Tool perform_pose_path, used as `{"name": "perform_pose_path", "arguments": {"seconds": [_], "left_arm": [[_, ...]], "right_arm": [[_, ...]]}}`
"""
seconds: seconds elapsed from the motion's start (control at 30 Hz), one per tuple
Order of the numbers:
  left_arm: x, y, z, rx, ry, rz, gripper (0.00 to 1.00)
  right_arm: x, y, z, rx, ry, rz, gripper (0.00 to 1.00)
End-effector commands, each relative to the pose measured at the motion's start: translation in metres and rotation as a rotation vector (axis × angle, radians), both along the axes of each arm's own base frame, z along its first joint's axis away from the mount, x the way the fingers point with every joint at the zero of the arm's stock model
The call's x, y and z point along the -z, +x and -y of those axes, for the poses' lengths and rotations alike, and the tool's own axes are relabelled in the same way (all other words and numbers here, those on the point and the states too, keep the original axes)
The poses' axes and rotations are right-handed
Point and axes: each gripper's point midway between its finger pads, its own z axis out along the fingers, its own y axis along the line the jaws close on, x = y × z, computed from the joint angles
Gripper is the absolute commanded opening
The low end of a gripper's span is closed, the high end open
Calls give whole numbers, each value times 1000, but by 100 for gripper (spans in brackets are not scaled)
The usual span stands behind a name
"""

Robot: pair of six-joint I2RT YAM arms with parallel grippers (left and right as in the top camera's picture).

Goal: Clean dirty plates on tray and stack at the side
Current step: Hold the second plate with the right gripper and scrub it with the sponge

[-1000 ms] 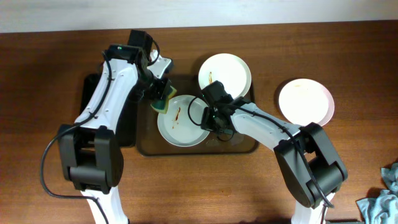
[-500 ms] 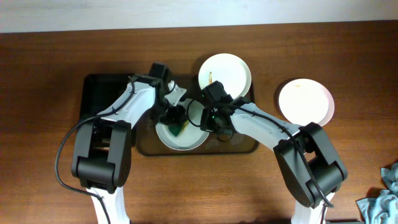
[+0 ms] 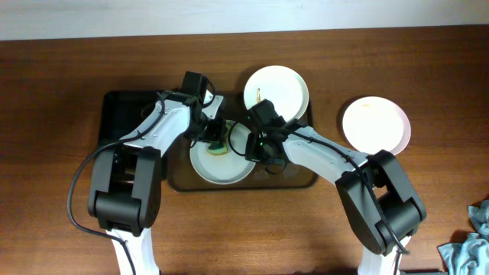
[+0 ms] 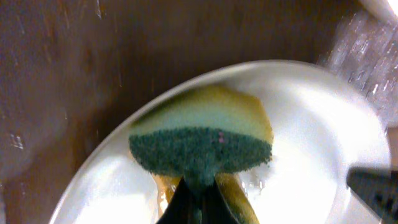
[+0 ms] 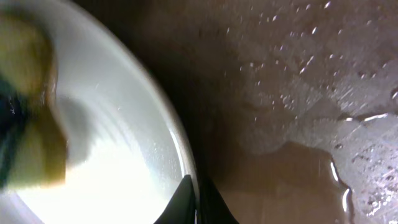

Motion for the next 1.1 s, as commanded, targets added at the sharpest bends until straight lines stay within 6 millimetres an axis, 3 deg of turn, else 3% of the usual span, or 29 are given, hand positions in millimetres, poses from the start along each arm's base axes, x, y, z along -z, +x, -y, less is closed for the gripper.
{"name": "perform_pose_path", "arguments": {"seconds": [0.0,0.03,0.1,0.17,0.27,0.37,0.43,0.47,0.53,0.57,0.67,0.73,0.77,0.8,0.9,1.0,1.07], "left_arm": [[13,-51,11,149,-120,-183,0],[6,-49,25,170,-210,-167,1],[7,-30,26,162,-206,-88,1],[21,1,-2,-15,-14,-13,1],[28,20,-57,-203,288,66,0],[29,1,-84,-206,443,13,1],[29,-24,-87,-181,459,-89,0],[30,-41,-76,-126,401,-164,1],[22,-68,-23,74,76,-275,1],[15,-73,-5,116,-38,-286,1],[5,-65,22,147,-206,-249,1],[5,-40,29,72,-234,-177,1],[11,-26,21,-4,-179,-144,1],[20,-7,1,-122,-54,-88,1],[28,9,-48,-238,221,-4,1],[5,12,-78,-254,405,0,1],[-23,16,-76,-248,404,-21,1]], "right_arm": [[8,-1,1,-8,-24,-6,4],[8,-1,1,-8,-24,-6,4],[8,-1,1,-10,-25,-6,4],[8,-2,0,-17,-23,-6,4],[8,-2,0,-17,-23,-6,4],[8,-2,0,-17,-22,-6,4],[8,-2,0,-17,-22,-6,4],[8,-2,0,-17,-22,-6,4],[8,-2,0,-18,-21,-7,4],[7,-2,0,-18,-20,-7,4],[8,-2,0,-18,-20,-8,4],[8,-2,0,-21,-21,-7,4],[8,-2,0,-21,-21,-7,4],[8,-2,0,-21,-21,-7,4],[8,-2,0,-20,-21,-7,4],[8,-2,0,-20,-21,-8,4],[8,-3,1,-20,-25,-13,4]]}}
